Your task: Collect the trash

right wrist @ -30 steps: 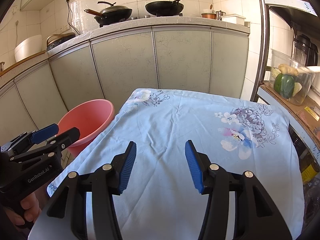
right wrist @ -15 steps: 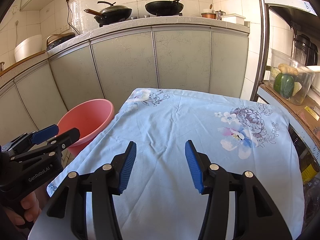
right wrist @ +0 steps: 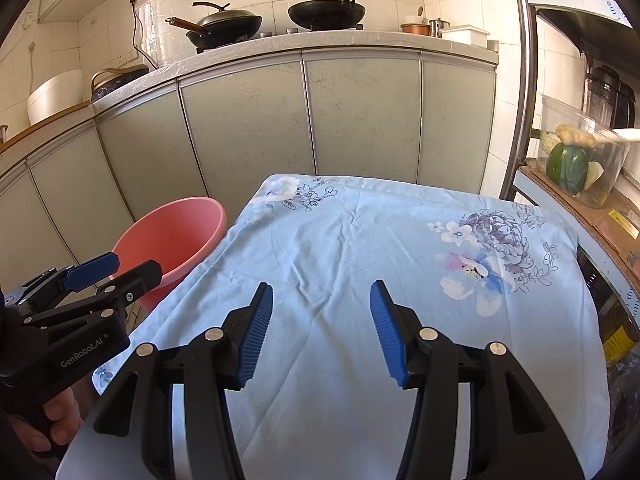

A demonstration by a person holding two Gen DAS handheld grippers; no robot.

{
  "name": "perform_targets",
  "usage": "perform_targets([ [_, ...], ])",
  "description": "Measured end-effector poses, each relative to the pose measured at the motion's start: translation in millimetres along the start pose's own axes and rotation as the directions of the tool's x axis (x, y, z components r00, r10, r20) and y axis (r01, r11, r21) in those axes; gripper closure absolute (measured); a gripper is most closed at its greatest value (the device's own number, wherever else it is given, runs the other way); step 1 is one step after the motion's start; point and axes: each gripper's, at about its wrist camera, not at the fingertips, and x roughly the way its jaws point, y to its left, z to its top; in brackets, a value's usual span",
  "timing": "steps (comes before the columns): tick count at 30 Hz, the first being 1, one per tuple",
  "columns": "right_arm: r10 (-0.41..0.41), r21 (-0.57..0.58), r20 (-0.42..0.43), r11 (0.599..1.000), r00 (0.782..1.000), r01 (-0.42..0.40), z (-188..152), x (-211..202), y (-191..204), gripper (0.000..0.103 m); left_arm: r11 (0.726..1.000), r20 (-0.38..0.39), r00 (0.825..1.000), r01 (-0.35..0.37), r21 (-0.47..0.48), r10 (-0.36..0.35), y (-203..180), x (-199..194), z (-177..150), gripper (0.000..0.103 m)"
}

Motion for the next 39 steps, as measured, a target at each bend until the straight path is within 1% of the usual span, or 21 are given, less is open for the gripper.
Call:
perform_targets([
  [7,-0.005,0.009,-0.009,1.000,1.000,0.005,0,3,-3,0.052,1.000,-0.021,1.000,0.005,0.012,-0.005,-3,8,0,0.041],
  [11,-0.017,0.025,-0.026,1.000,1.000,0.018,0,7,-11,0.051,0.999,-0.039,0.999,0.010,0.042,-0.009,-10,17,1,0.041],
  [14,-0.041,0.038,-0.036,0.998,0.999,0.042,1,10,-22,0.052,0.998,-0.053,0.999,0.014,0.068,-0.010,-16,26,2,0.041],
  [19,-0.097,0.080,-0.061,0.992,0.993,0.102,2,17,-53,0.052,0.996,-0.094,0.995,0.023,0.085,-0.015,-21,49,5,0.041],
  [24,-0.171,0.096,-0.115,0.979,0.979,0.182,-1,28,-91,0.052,0.993,-0.143,0.990,0.028,0.114,-0.012,-26,77,8,0.041],
  [29,-0.218,0.128,-0.180,0.962,0.959,0.243,-5,39,-131,0.052,0.991,-0.202,0.979,0.036,0.128,-0.009,-31,107,9,0.041],
  [31,-0.230,0.138,-0.202,0.956,0.952,0.260,-6,42,-145,0.052,0.991,-0.258,0.966,0.062,0.116,-0.030,-33,119,9,0.041],
  [33,-0.247,0.139,-0.225,0.949,0.943,0.282,-9,44,-160,0.052,0.992,-0.294,0.955,0.077,0.101,-0.044,-33,129,10,0.041],
  [35,-0.263,0.136,-0.236,0.944,0.935,0.300,-10,44,-169,0.052,0.992,-0.304,0.952,0.081,0.097,-0.048,-35,134,11,0.041],
  [39,-0.283,0.148,-0.258,0.933,0.923,0.328,-12,44,-191,0.052,0.992,-0.312,0.950,0.064,0.111,-0.026,-38,144,11,0.041],
])
